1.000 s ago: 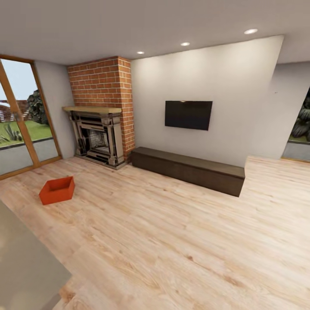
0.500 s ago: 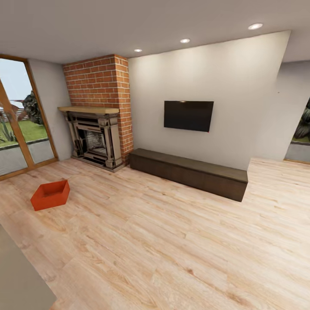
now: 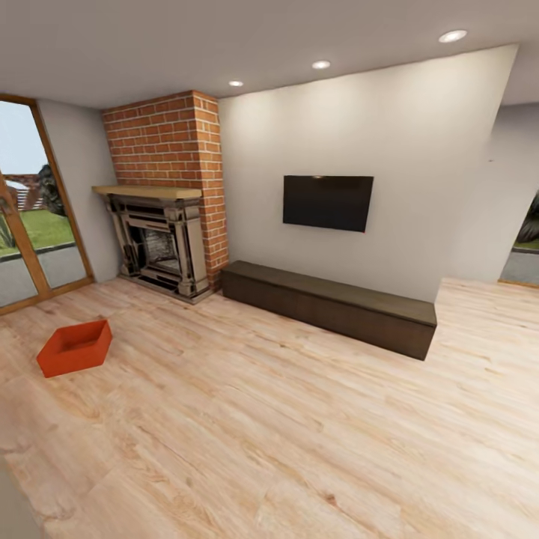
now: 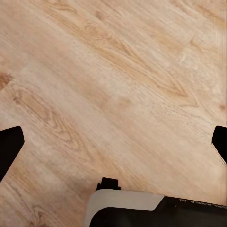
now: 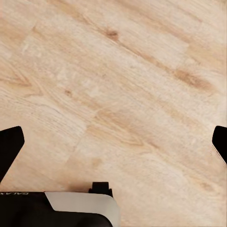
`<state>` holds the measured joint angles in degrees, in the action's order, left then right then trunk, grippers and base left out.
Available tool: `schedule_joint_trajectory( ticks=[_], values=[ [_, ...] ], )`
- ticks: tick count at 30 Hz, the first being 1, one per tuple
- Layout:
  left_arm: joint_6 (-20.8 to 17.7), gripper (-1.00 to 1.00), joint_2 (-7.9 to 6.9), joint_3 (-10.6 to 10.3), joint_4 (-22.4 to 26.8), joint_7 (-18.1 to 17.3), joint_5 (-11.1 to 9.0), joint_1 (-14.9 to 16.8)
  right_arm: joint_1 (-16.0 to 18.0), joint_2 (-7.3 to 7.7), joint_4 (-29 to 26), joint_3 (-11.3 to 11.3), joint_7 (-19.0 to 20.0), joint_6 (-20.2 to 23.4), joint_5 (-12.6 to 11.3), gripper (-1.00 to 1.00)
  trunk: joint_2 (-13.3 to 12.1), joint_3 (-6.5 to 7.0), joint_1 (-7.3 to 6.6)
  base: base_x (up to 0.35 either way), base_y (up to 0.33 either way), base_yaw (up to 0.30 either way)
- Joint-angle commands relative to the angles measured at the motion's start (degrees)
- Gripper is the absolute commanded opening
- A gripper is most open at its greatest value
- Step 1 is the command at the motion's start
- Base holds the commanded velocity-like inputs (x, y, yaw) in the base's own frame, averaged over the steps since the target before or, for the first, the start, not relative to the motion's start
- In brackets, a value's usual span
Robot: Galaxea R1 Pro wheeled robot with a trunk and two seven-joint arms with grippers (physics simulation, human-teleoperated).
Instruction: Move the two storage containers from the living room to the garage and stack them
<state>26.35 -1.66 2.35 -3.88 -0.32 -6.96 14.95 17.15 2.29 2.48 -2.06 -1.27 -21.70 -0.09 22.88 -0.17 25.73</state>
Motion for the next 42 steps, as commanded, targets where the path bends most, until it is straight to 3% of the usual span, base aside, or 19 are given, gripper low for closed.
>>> schedule_joint_trajectory(
  ticks=[1,42],
  values=[
    [0.4,1.00,0.01,0.2,-0.2,0.0,-0.1,0.1,0.1,0.00,0.2,-0.2,-0.1,-0.4,0.0,1.00,0.0,-0.02,0.06,0.322,-0.081,0.000],
    [0.4,1.00,-0.01,0.2,-0.2,0.0,-0.1,0.1,0.1,0.00,0.2,-0.1,-0.2,-0.4,0.0,1.00,0.0,-0.02,0.06,0.322,-0.081,0.000]
  ],
)
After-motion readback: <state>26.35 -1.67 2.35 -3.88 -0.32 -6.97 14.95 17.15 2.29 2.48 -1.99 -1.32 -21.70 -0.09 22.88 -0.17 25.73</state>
